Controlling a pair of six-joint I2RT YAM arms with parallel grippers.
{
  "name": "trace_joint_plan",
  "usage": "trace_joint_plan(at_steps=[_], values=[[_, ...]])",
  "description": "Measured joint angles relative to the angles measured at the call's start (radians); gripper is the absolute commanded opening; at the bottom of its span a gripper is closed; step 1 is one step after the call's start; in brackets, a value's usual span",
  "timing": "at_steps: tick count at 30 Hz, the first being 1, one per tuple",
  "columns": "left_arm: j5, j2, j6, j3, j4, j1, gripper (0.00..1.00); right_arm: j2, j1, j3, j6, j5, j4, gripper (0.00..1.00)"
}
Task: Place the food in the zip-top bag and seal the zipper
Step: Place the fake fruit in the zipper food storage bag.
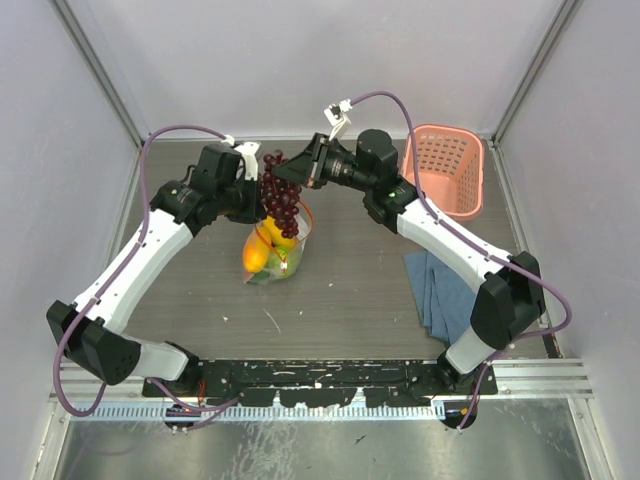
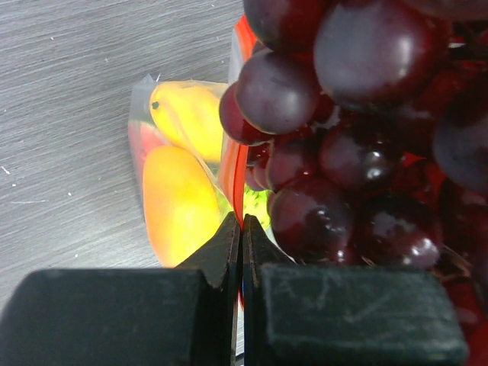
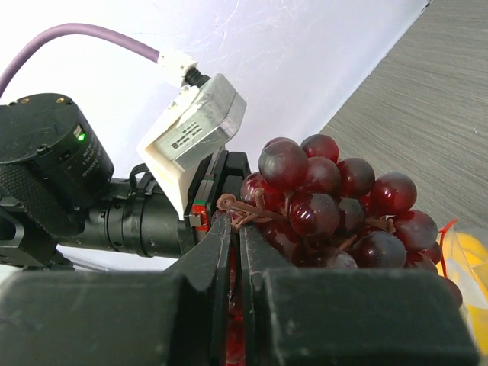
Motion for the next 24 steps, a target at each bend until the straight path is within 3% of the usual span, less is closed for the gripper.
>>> trace_joint_plan(at_steps=[10,24], values=[[-0.001,0.001,-0.001,0.000,0.000,0.000,0.00,0.019,0.012,-0.011,0.008,-0.021,0.035,0.01],[-0.002,0.002,-0.002,0.000,-0.001,0.000,0.00,-0.005,0.046,-0.220,-0.045,-0.045,0.100,0.01]])
